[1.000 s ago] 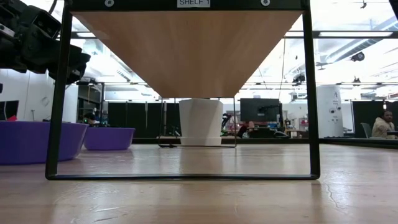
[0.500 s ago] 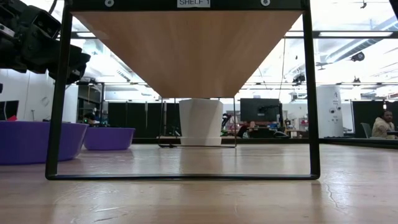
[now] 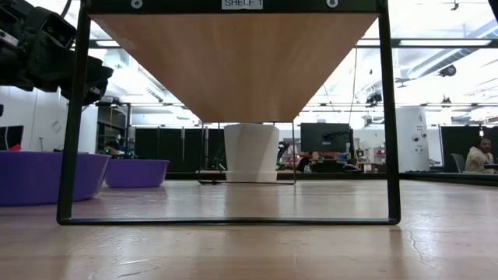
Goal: Pick & Place Mini bowls
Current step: Stack the right white patterned bowl on top of the white patterned bowl on the shelf
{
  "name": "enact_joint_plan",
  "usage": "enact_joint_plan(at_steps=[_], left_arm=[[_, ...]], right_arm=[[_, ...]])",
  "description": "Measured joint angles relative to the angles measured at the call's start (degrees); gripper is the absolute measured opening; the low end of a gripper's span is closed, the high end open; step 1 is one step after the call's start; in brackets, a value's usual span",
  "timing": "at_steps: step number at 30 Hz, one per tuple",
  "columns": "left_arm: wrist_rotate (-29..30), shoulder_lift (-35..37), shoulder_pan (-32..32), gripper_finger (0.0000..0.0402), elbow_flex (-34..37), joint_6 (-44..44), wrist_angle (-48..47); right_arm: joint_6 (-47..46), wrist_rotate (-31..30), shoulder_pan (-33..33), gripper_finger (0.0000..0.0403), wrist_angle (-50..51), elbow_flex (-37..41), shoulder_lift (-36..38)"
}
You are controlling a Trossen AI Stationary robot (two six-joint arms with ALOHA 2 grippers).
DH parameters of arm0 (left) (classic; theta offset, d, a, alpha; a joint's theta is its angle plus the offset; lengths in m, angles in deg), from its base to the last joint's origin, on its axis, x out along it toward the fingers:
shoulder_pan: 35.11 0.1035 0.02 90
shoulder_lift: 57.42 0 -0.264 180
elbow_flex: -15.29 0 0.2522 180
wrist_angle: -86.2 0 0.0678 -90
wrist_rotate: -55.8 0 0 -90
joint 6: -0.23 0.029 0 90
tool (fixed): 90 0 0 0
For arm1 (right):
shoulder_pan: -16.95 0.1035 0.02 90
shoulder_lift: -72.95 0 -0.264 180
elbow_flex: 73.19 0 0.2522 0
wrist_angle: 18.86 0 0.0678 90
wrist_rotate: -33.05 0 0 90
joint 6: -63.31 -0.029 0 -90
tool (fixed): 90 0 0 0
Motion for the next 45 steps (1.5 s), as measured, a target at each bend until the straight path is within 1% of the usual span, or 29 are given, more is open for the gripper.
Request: enact_joint_plan(at_steps=[6, 18, 23, 33, 38, 45], left_arm=[[0.01, 0.0, 0.01, 0.0103, 0.0, -0.01, 0.01], [0.0, 0.02, 0.02, 0.0103, 0.0, -0.02, 0.02], [0.0, 0.02, 0.0, 0.0103, 0.0, -0.01, 0.0], [0.0, 0.02, 0.02, 0.0103, 0.0, -0.01, 0.0], [0.0, 0.02, 0.0, 0.0103, 0.0, 0.0, 0.0], [0.0, 0.02, 0.02, 0.0103, 0.0, -0.01, 0.0]], right_arm=[[0.0, 0.26, -0.45, 0.0121, 0.03, 0.0, 0.53], [0.13, 0.27, -2.07, 0.0116, 2.04, -0.02, 3.83], [0.44, 0.52, -1.99, 0.0093, 1.78, -0.02, 3.87], [0.85, 0.7, -1.44, 0.0014, 0.25, 0.2, 3.84], [0.66, 0.69, -0.79, 0.0009, -0.62, 1.08, 3.78], [0.88, 0.85, -0.46, 0.0008, -2.76, 4.75, 3.65]])
